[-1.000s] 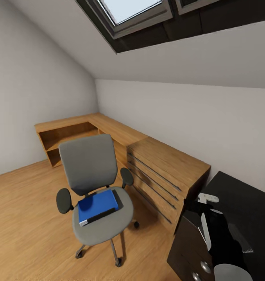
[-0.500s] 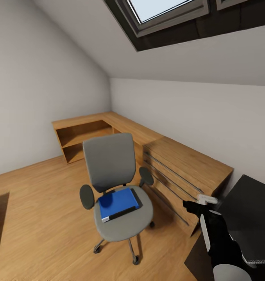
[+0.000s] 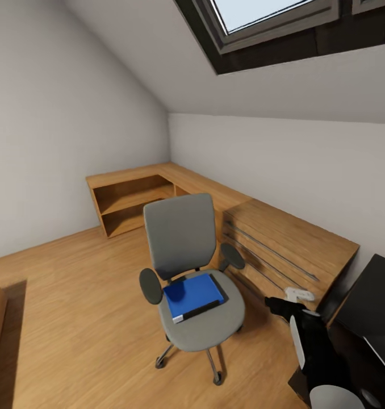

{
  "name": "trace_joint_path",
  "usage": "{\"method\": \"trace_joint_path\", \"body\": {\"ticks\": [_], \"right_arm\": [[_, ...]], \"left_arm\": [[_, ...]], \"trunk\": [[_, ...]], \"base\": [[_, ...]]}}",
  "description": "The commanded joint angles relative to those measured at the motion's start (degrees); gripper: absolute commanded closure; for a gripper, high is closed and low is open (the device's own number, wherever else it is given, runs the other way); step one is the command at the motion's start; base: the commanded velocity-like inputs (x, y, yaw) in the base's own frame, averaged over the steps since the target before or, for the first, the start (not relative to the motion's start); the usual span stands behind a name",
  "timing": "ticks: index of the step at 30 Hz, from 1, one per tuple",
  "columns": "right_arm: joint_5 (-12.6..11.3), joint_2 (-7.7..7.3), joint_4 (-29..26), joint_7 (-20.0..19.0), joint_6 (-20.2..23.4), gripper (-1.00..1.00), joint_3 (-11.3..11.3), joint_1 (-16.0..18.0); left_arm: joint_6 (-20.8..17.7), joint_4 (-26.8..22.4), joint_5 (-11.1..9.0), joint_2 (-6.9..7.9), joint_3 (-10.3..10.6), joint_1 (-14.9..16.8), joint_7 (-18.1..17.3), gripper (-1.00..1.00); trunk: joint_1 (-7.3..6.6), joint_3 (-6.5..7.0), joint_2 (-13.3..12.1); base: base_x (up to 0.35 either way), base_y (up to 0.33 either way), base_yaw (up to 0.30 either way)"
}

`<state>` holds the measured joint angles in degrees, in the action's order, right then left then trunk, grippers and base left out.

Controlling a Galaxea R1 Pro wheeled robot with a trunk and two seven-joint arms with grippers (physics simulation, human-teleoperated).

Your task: In the bedroom, organize the workspace by keeping the computer under the desk, ensuring the monitor is on the desk, placing the keyboard on the desk next to the monitor, placing the mouse on the desk next to the keyboard, moving the folder from the swivel chair onto the desk next to the mouse, stacking the notebook on top of the folder with the pen on top of the notebook, and positioning the swivel chair next to the desk.

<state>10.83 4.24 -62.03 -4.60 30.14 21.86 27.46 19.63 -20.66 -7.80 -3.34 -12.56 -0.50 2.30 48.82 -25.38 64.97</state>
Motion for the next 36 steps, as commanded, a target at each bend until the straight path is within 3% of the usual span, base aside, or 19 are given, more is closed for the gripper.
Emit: {"method": "trace_joint_path", "body": {"ticks": [1,36], "right_arm": [[0.59,0.08,0.04,-0.49,-0.04,-1.0,0.21,0.05],[0.04,1.45,1.47,-0.33,-1.91,-1.0,-0.07,0.05]], "left_arm": [[0.06,-0.09,-0.52,0.0,0.17,-0.03,0.07,-1.0],[0.06,-0.16,-0.54,0.03,0.16,-0.03,0.19,-1.0]], "trunk": [[0.01,-0.05,0.04],[0.01,0.42,0.04]], "base": [[0.0,0.25,0.0],[0.0,0.03,0.004]]}}
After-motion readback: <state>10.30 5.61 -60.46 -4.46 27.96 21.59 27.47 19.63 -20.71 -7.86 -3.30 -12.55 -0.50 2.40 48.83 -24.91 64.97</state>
